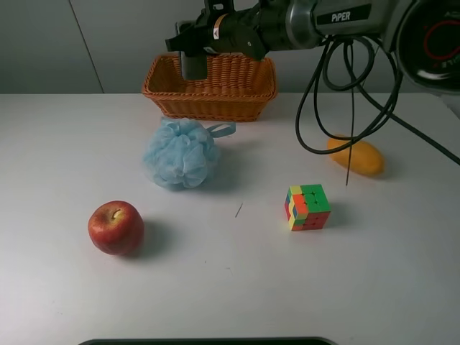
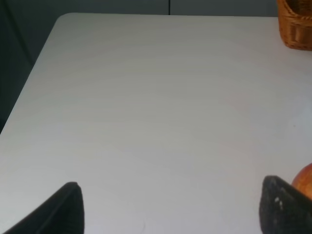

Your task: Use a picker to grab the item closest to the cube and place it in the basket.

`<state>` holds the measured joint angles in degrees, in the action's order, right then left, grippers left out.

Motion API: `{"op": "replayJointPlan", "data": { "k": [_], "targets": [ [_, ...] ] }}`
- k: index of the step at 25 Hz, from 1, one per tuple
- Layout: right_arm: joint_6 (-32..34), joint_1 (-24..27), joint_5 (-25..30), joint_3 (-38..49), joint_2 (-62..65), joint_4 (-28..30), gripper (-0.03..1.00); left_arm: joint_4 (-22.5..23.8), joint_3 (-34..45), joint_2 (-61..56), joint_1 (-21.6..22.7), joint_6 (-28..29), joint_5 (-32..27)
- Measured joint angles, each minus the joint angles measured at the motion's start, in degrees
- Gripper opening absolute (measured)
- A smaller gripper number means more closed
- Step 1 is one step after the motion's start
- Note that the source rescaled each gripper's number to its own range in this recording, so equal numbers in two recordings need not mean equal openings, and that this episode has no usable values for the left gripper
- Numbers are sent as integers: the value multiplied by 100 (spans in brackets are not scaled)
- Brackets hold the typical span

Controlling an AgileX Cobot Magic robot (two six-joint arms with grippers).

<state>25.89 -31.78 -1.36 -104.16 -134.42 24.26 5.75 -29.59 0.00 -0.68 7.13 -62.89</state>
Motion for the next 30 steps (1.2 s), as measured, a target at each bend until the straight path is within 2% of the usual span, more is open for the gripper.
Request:
{"op": "replayJointPlan", "data": {
  "k": [8,9,10,11,12,13,15,19,22,25,27,30],
  "targets": [
    [0,100,-55,-65,-29,-37,0,0,0,0,0,0,0],
    [0,100,-55,-65,-29,-37,12,0,0,0,0,0,0],
    [0,100,-55,-65,-29,-37,47,0,0,0,0,0,0],
    [-14,100,-55,-65,-29,-37,77,0,0,0,0,0,0],
    [-52,100,-74,-65,-29,-37,90,0,0,0,0,0,0],
    [-71,100,-74,-65,-29,-37,95,0,0,0,0,0,0],
    [-112,100,-74,-65,-29,-37,99,0,0,0,0,0,0],
    [-133,100,-42,-65,-29,-37,100,0,0,0,0,0,0],
    [-205,100,301,-65,150,-14,100,0,0,0,0,0,0],
    [-322,100,1060,-65,574,44,100,0,0,0,0,0,0],
    [-625,100,1926,-74,971,43,100,0,0,0,0,0,0],
    [-1577,111,3394,-74,1732,-163,100,0,0,0,0,0,0]
  ]
}}
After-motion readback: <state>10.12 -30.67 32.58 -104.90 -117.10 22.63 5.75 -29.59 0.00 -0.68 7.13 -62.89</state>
